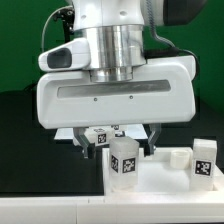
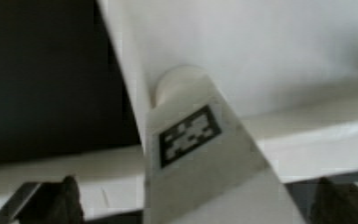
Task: Assemble square table
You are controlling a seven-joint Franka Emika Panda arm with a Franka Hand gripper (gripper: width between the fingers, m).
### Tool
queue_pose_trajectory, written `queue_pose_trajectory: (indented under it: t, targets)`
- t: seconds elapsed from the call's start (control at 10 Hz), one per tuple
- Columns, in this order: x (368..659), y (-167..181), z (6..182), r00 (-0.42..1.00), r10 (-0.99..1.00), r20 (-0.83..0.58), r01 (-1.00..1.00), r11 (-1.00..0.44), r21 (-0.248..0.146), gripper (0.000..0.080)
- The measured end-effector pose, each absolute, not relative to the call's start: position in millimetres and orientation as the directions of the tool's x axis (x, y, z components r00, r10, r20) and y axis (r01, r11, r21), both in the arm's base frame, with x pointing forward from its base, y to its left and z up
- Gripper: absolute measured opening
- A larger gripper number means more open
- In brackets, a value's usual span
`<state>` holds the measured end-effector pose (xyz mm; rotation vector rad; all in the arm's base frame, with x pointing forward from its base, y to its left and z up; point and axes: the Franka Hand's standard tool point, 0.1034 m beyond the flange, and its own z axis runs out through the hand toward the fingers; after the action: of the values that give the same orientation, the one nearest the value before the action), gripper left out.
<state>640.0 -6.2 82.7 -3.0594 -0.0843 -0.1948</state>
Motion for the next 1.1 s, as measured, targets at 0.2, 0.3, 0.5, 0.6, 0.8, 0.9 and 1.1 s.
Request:
queue_pose_trajectory:
  t: [0.2, 0.3, 0.5, 0.6, 0.8, 0.9, 1.1]
  targets:
    - [637.5, -10.0, 83.2, 0.968, 0.215, 0.132, 0.223, -0.973, -0.053, 0.0648]
    - [637.3, -9.5, 82.7, 0.972, 0.195, 0.130, 0.203, -0.978, -0.055, 0.0617]
    - [637.2, -9.8, 82.2, 0.975, 0.183, 0.129, 0.192, -0.980, -0.057, 0.0434]
    - [637.1, -8.9, 81.9, 0.990, 0.076, 0.122, 0.085, -0.994, -0.074, 0.0434]
    - [637.5, -8.1, 81.3, 0.993, -0.034, 0.115, -0.024, -0.996, -0.086, 0.0285]
    - [640.6, -4.5, 80.6, 0.975, -0.185, 0.120, -0.174, -0.980, -0.094, 0.0285]
    - [641.0, -6.0, 80.4, 0.901, -0.425, 0.093, -0.416, -0.904, -0.102, 0.0285]
